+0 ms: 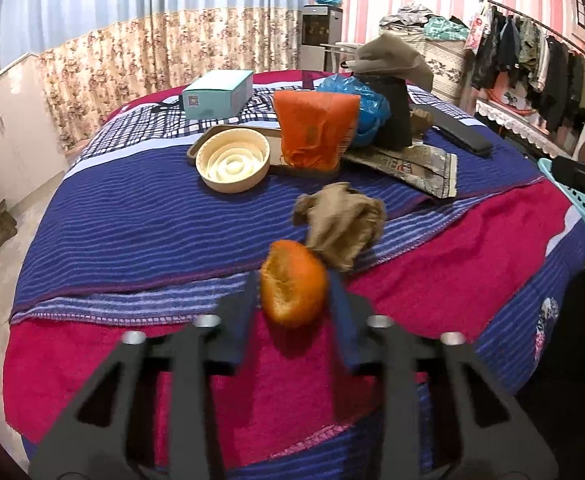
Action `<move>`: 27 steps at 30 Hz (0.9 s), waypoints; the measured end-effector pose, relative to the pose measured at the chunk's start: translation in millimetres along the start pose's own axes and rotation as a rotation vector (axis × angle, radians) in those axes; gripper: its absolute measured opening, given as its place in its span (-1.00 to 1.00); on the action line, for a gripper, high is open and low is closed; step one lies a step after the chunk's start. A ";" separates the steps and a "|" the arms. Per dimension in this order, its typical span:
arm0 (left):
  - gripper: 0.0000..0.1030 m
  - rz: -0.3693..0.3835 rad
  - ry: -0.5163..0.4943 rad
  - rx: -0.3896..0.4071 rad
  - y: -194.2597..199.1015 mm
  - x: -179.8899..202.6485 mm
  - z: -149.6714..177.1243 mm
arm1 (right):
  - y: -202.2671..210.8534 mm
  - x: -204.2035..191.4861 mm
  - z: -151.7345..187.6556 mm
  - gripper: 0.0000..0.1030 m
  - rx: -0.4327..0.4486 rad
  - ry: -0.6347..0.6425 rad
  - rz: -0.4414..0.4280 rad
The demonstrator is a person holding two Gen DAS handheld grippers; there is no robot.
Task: Collect trash
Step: 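Grasp the crumpled brown paper with the right tool while the left tool lifts the peel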
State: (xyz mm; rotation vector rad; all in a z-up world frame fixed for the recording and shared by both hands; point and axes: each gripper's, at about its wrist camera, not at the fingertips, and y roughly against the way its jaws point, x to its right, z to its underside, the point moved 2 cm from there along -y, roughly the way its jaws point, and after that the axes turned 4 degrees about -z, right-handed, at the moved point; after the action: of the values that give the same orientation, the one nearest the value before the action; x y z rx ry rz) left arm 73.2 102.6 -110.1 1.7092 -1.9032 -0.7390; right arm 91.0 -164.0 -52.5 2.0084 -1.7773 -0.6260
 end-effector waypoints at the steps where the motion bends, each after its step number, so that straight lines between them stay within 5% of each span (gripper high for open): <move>1: -0.47 0.002 0.009 0.001 0.8 -1.7 -1.1 | -1.2 -2.0 0.1 0.92 -0.002 0.004 -0.003; 9: -0.48 -0.046 -0.060 0.056 24.1 -21.9 -9.4 | -10.9 -38.0 -6.6 0.92 -0.007 0.047 -0.062; 15: -0.49 -0.113 0.100 0.082 25.4 -79.0 -26.4 | -32.0 -95.2 -5.7 0.92 -0.045 0.114 -0.170; 23: -0.49 -0.222 0.176 0.110 26.1 -128.5 -32.5 | -65.0 -158.0 4.7 0.89 -0.116 0.203 -0.304; 25: -0.49 -0.232 0.198 0.109 25.5 -137.8 -33.4 | -74.7 -170.2 9.5 0.69 -0.143 0.234 -0.317; 27: -0.49 -0.231 0.219 0.107 25.7 -144.6 -33.9 | -84.1 -177.0 14.5 0.28 -0.184 0.249 -0.335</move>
State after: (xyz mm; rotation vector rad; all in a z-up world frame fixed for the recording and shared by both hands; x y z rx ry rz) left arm 92.7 245.7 -66.7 2.0101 -1.6412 -0.5138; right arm 134.5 22.2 -98.1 2.1628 -1.2082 -0.5820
